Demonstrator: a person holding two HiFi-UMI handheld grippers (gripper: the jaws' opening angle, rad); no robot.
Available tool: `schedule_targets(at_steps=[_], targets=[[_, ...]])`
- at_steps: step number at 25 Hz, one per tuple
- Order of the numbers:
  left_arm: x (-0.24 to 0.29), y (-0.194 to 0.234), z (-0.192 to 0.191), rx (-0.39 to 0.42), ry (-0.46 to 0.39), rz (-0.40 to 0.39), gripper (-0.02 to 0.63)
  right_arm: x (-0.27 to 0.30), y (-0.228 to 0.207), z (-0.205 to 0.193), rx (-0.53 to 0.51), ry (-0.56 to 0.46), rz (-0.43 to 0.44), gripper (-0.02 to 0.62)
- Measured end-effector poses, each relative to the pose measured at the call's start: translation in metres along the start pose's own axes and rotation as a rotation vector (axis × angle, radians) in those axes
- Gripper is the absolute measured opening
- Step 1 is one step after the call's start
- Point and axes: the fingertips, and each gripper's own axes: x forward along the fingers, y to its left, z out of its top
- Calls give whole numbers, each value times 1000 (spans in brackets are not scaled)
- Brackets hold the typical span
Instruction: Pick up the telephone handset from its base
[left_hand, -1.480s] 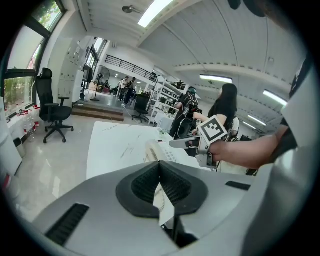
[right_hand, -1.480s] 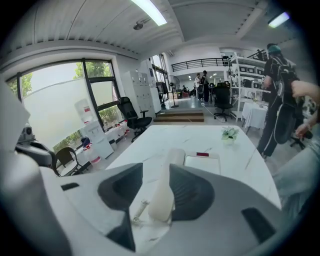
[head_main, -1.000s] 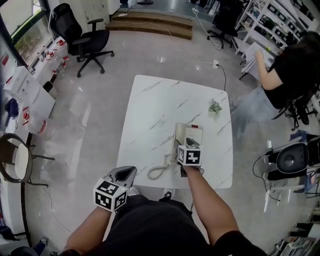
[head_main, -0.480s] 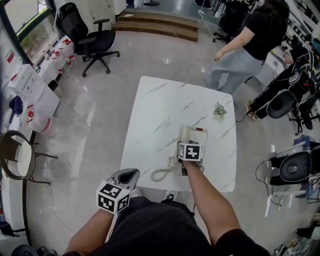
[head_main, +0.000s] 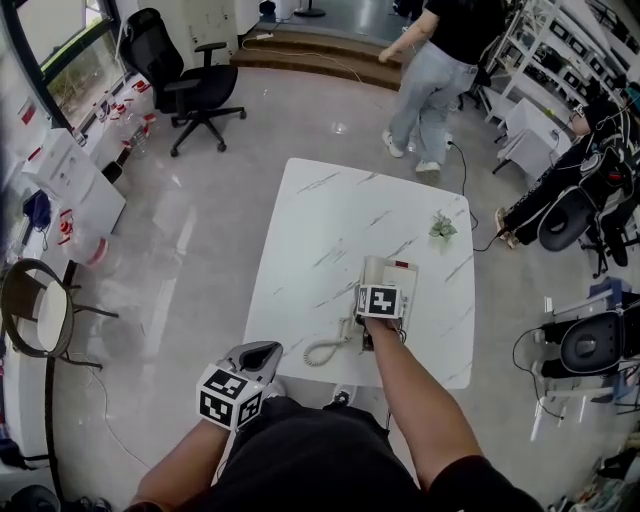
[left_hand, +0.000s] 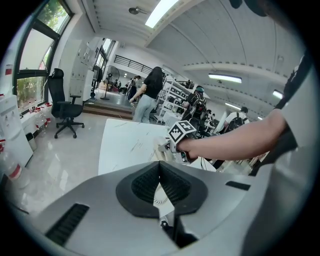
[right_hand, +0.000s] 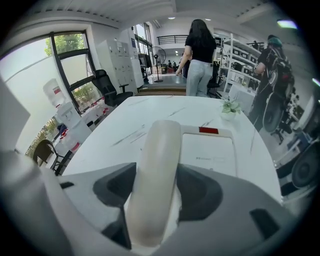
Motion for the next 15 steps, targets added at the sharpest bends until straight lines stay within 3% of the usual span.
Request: schedule_targets(at_steps=[11, 15], targets=[[-6, 3, -5, 6, 1, -7, 2, 0, 0, 0, 47, 3, -15, 238], [-7, 0, -5, 14, 1, -19, 2, -2, -1, 0, 114, 22, 29, 228]])
